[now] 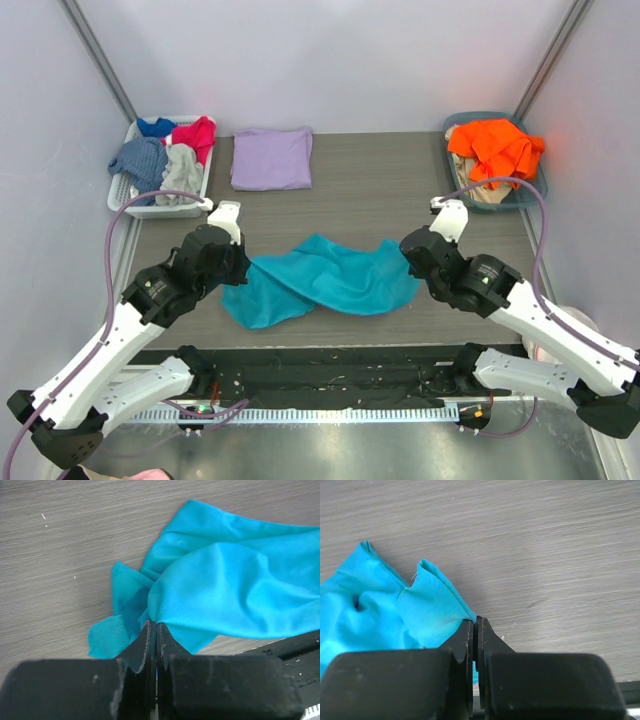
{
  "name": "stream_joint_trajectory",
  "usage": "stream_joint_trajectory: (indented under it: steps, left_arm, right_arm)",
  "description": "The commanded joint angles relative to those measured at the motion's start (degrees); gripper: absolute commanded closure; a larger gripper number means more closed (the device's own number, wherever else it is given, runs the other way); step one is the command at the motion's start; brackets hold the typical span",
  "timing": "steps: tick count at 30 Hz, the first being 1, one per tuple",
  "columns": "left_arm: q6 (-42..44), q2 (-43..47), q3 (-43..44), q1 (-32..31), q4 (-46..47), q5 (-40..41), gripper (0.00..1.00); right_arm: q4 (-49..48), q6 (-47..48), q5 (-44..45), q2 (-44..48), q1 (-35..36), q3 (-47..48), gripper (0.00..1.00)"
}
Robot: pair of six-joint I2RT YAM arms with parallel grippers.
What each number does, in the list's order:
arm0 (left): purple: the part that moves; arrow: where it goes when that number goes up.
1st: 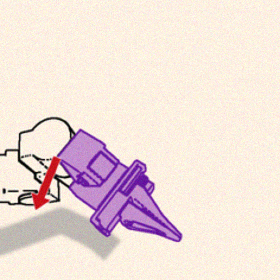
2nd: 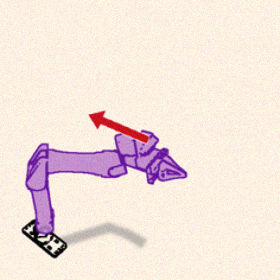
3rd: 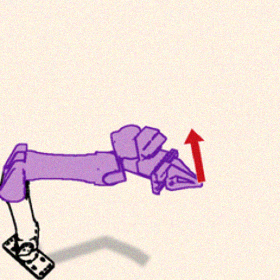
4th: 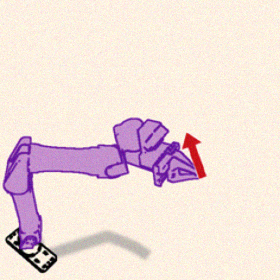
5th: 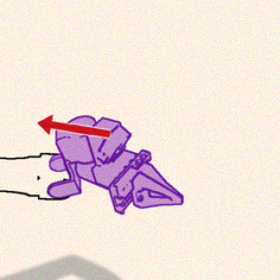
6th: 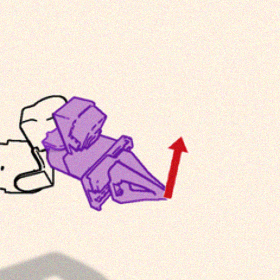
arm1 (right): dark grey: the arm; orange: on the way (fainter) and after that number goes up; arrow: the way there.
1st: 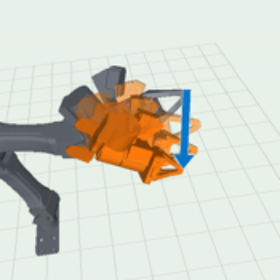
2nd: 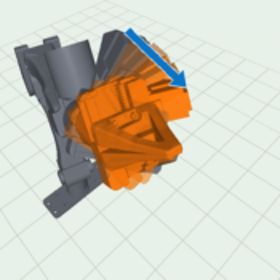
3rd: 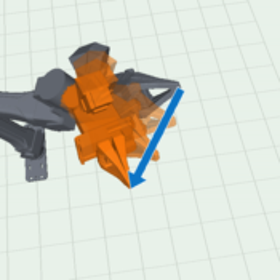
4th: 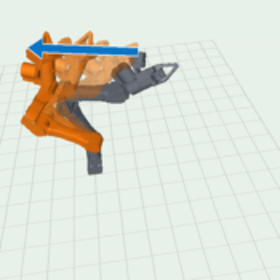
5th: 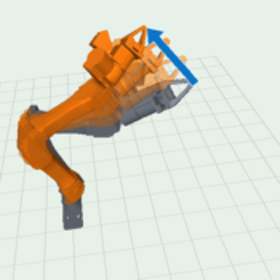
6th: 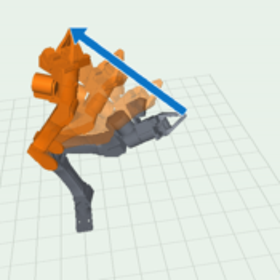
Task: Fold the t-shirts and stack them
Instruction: Flatten the tshirt out
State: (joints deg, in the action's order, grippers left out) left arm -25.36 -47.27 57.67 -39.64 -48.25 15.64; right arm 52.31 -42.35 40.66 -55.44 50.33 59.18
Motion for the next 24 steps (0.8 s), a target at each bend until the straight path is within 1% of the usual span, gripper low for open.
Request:
stream_joint_trajectory:
  steps: [1, 2, 6, 10, 16, 20, 23, 24]
  left_arm:
    - [1.2, 0.7, -0.5, -0.1, 0.2, 1.2, 1.00]
    - [1.4, 0.8, -0.4, -0.1, -0.1, 1.6, 1.00]
    - [1.4, 1.1, 0.3, -0.1, -1.3, 4.1, 1.00]
    - [0.4, 1.5, 2.2, -0.1, -3.2, 9.4, 1.00]
    - [0.0, 2.4, 8.7, -0.1, -7.5, 15.2, 1.00]
    - [1.6, 1.7, 13.1, -0.1, -9.0, 16.8, 1.00]
    - [3.2, 0.6, 16.9, -0.1, -9.4, 16.2, 1.00]
    - [3.7, -0.3, 17.8, -0.1, -9.3, 15.9, 1.00]
  right_arm:
    - [4.6, -3.8, 8.5, 3.6, -0.7, 1.2, 0.99]
    - [6.2, -4.1, 10.3, 3.8, -0.7, 1.6, 0.99]
    - [8.9, -4.6, 12.9, 4.4, -1.5, 3.0, 0.99]
    - [11.0, -5.3, 14.4, 4.5, -1.7, 3.6, 0.99]
    - [12.9, -5.4, 18.4, 6.3, -2.1, 6.3, 0.99]
    - [13.1, -2.6, 21.2, 6.2, -2.2, 10.9, 0.99]
    - [11.4, 1.6, 24.0, 5.4, -2.2, 15.1, 0.99]
    - [10.4, 5.6, 24.2, 5.4, -2.2, 16.1, 0.99]
